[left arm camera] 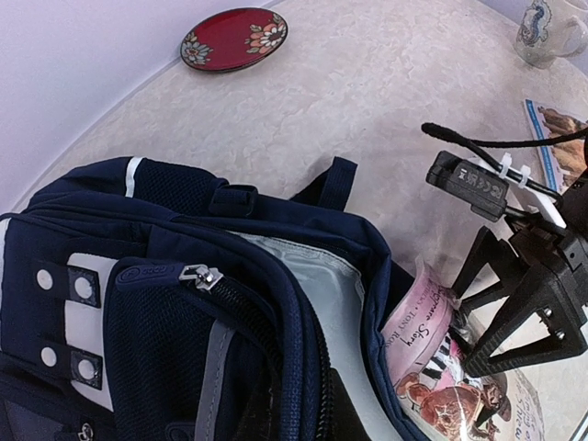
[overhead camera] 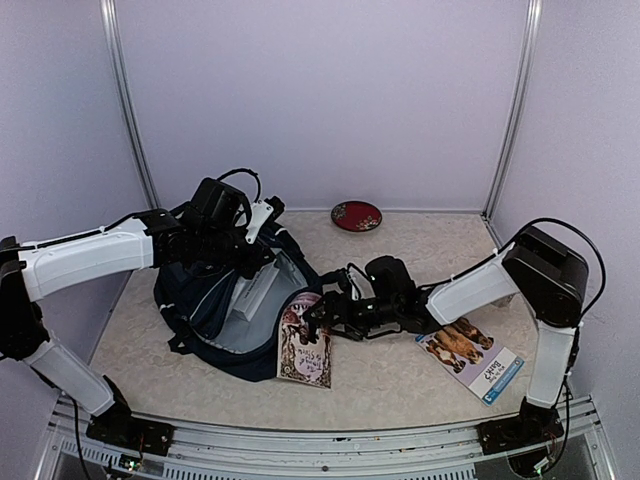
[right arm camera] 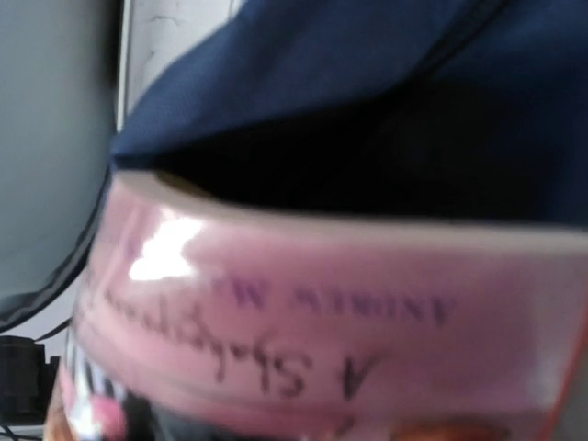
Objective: Pack the student bag
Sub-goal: Pick up the book from the center of the board.
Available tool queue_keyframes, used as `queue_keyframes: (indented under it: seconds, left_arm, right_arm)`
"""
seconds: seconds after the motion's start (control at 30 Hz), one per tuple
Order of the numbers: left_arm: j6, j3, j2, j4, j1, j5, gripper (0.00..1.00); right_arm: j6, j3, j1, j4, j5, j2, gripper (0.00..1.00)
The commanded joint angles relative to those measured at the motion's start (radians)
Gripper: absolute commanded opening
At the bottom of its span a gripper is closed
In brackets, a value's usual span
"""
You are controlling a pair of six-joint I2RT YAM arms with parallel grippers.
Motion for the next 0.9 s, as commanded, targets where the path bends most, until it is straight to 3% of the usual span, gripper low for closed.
queue_keyframes:
  seconds: [0.0,0.43,0.57,0.73,0.87]
  left_arm:
    - [-0.010,0.026,-0.015,0.049,-0.010,0.059,0.00]
    - [-0.007,0.024,-0.019,0.049,-0.010,0.050,0.00]
    - [-0.005,0.024,-0.020,0.049,-0.010,0.044,0.00]
    - [-0.005,0.024,-0.025,0.050,-0.010,0.044,0.00]
    - [-0.004,0.024,-0.028,0.050,-0.010,0.043,0.00]
  right_arm:
    - [-0.040,0.040,0.022,0.036,-0.017,0.027,0.93]
    - [0.055,-0.168,0.028,0.173,-0.023,-0.099,0.47]
    - [0.120,-0.215,0.028,0.247,-0.046,-0.113,0.23]
    - [0.121,-0.260,0.028,0.199,-0.022,-0.184,0.03]
    - [0.087,-0.293,0.028,0.090,-0.004,-0.275,0.00]
